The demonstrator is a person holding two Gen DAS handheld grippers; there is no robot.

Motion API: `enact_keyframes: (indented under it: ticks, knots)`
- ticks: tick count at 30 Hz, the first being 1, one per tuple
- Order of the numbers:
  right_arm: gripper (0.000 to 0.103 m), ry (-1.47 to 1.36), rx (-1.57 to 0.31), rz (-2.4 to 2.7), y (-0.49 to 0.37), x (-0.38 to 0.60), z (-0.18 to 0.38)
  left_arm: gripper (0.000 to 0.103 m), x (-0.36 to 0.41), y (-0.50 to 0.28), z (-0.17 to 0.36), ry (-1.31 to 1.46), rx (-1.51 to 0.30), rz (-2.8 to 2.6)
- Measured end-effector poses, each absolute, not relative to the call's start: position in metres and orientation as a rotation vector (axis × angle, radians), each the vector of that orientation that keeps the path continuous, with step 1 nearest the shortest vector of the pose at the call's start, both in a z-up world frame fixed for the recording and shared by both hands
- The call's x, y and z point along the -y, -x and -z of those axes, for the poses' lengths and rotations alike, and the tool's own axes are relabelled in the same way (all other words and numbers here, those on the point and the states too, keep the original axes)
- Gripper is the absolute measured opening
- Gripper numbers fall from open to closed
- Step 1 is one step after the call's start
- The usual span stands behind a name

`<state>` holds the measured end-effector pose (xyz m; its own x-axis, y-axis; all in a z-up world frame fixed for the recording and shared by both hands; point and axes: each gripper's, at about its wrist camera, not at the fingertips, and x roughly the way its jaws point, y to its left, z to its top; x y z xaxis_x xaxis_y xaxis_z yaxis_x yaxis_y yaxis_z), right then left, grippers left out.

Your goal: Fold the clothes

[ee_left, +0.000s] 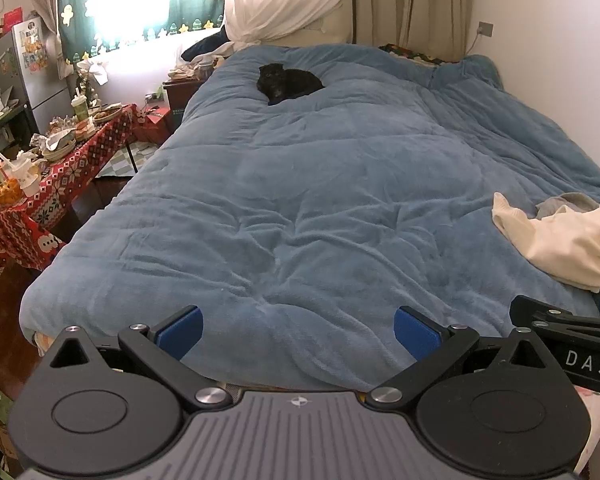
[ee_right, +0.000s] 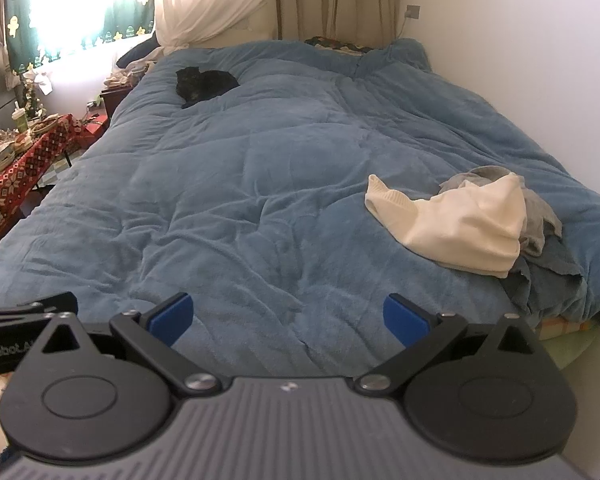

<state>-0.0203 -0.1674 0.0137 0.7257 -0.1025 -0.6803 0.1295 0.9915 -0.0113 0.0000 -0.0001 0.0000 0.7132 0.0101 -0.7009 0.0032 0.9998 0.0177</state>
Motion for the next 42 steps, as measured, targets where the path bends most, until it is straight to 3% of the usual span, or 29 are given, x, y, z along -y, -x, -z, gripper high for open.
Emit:
enact_keyframes:
  ticks: [42]
  knots:
    - [0.102, -0.045, -0.755, 0.131, 0.0175, 0.1697, -0.007, 0.101, 0.0029, -0.0007, 0.001, -0.025, -0.781, 0.001]
